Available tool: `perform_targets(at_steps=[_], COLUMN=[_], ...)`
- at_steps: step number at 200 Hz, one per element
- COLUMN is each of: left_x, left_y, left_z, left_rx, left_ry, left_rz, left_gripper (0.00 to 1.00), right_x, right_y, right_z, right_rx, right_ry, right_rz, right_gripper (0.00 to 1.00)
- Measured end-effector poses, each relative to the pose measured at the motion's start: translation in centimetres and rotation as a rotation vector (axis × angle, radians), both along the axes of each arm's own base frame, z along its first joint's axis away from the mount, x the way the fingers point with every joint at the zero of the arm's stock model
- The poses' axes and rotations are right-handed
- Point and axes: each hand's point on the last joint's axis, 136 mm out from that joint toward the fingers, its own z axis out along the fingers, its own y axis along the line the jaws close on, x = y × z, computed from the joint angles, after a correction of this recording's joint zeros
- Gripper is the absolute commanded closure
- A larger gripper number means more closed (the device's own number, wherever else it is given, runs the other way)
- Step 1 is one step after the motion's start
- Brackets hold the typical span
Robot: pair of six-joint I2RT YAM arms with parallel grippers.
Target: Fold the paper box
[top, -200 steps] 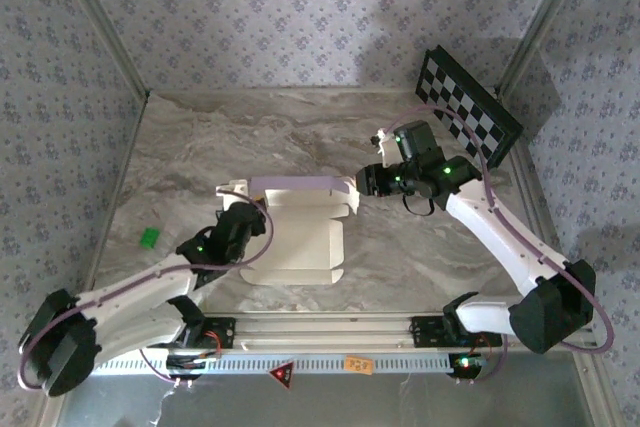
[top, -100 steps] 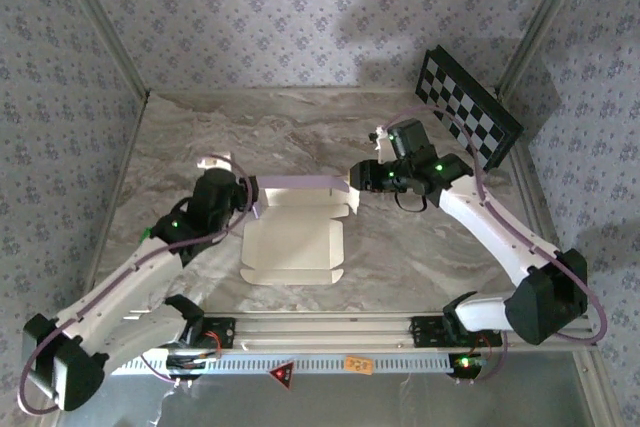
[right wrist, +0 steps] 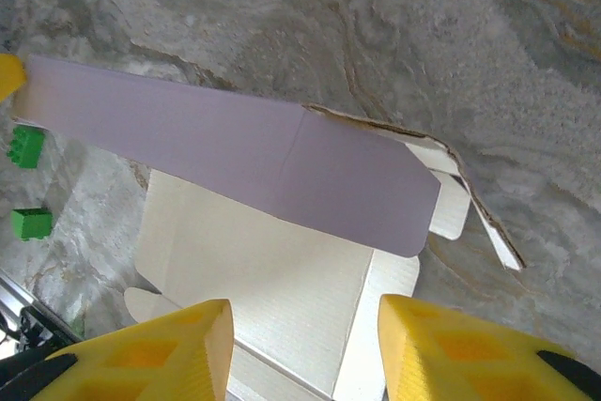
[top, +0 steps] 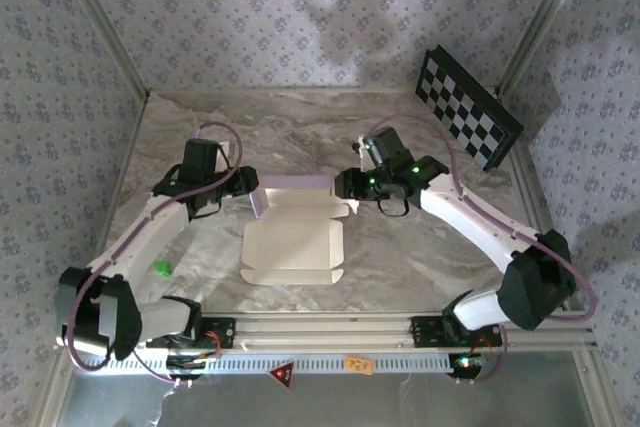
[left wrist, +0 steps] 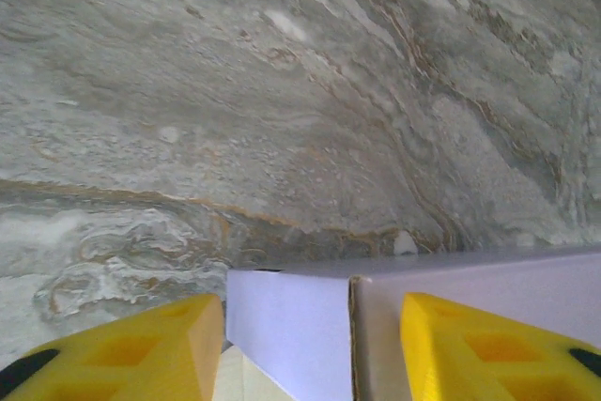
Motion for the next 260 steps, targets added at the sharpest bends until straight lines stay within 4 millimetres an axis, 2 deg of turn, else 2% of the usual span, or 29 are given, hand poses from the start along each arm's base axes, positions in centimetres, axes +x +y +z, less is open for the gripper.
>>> perform_targets(at_steps=[63,101,168,193,223,260], left_x=[0.5,0.6,0.6,0.5,0.3,-0.4], left_y=[-1.7,-2.0,-2.4,-2.5,-2.7,-2.7], left_z=[-0.2,-0.2,-0.3,-0.3,-0.4,-0.5], left_rx=[-0.067,-0.095,-0.125,-0.133,-0.15,-0.161], left_ry=[0.01,0.0,-0.008,-0.003,0.008,0.014], left_rz=[-0.091,-0.101,-0.109,-0.109,-0.117,-0.118], left_gripper=[0.59,0.6,0.6,0.6,0.59,0.57], right_x=[1.3,1.9,3.1,3.1,3.3,3.5], right_y=[0.7,1.1,2.2,2.4,2.8,3.1], right_z=[0.3,-0.9,-0.7,-1.5,-2.7,-2.7], right_rx=[-0.005,-0.011,0.054,0.058,0.051,0.056], right_ry=[-0.013,0.012,0.001,0.017,0.04,0.044], right_rz=[-0.033,-0.048,-0.081,-0.083,-0.079,-0.065], right_gripper=[0.53,0.52,0.54,0.54,0.56,0.57])
